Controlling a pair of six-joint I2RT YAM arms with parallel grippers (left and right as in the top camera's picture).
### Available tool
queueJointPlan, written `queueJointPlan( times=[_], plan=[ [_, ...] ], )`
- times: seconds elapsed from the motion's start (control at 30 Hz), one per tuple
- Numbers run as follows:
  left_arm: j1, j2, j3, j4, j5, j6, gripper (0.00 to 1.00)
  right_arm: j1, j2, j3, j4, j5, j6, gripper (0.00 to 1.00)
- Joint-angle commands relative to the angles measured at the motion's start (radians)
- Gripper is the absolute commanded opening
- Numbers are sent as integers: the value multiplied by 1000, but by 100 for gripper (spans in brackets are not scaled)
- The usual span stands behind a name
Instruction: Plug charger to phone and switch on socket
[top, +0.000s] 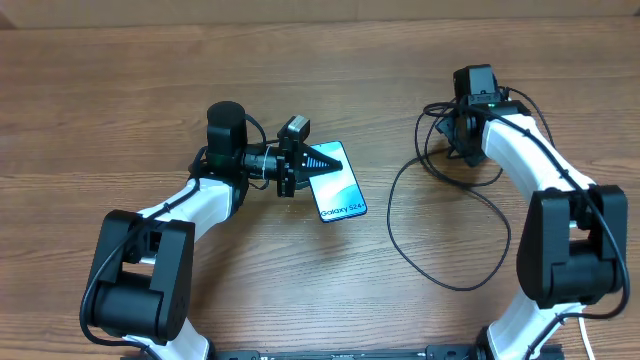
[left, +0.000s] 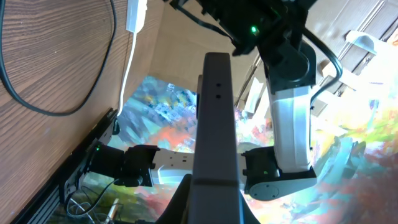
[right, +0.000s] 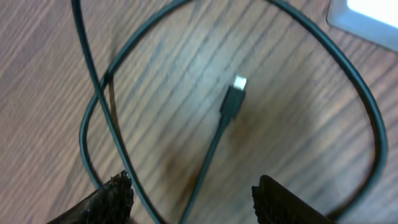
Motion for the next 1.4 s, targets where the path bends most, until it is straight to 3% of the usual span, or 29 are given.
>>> queueJointPlan(
  times=[0.0,0.3,0.47,0.8,1.07,1.2,1.37],
  plan=[
    [0,9,29,8,23,8,4,-7,44,22,26,68,43,62],
    [0,9,29,6,-6,8,4,-16,158,22,96,68,58,60],
    [0,9,29,4,-6,8,4,-18,206,22,130,68,58,53],
    [0,9,29,4,-25,8,4,-15,239,22,99,42,3,4],
    [0,9,29,4,-23,8,4,-15,200,23,76,-29,-136,4],
    [0,9,29,4,-21,9,4,-13,111,23,61,-45,-169,4],
    [19,9,29,5,-5,51,4,2,-59,23,50,-118,-317,4]
  ],
)
